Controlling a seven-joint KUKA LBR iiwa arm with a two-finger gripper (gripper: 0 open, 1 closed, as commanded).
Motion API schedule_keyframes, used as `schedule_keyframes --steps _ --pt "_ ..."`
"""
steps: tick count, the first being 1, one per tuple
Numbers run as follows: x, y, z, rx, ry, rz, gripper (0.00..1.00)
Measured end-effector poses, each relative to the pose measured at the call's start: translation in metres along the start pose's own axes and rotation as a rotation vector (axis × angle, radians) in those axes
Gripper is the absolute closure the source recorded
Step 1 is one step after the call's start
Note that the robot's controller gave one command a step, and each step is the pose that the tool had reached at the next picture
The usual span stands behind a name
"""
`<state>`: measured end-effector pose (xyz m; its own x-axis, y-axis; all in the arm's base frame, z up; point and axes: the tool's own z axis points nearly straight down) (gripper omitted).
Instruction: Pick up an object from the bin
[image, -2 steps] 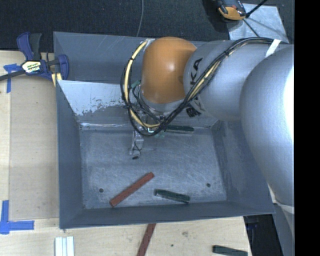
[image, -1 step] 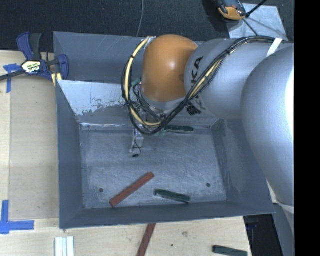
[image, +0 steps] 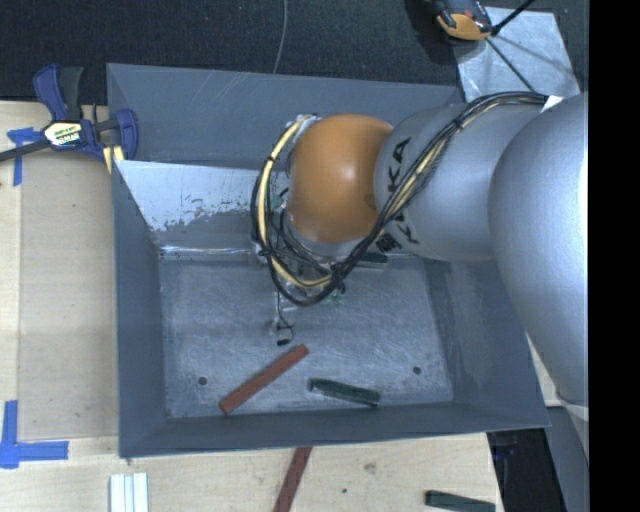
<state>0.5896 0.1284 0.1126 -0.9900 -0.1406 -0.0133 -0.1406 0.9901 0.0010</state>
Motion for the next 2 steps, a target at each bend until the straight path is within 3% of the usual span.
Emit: schedule_keyframes --steps 1,2 --pt "0.024 0.009 0.030 -0.002 0.016 -0.336 0.00" --pt "0.051 0.012 0.023 -0.002 0.011 -0.393 0.00"
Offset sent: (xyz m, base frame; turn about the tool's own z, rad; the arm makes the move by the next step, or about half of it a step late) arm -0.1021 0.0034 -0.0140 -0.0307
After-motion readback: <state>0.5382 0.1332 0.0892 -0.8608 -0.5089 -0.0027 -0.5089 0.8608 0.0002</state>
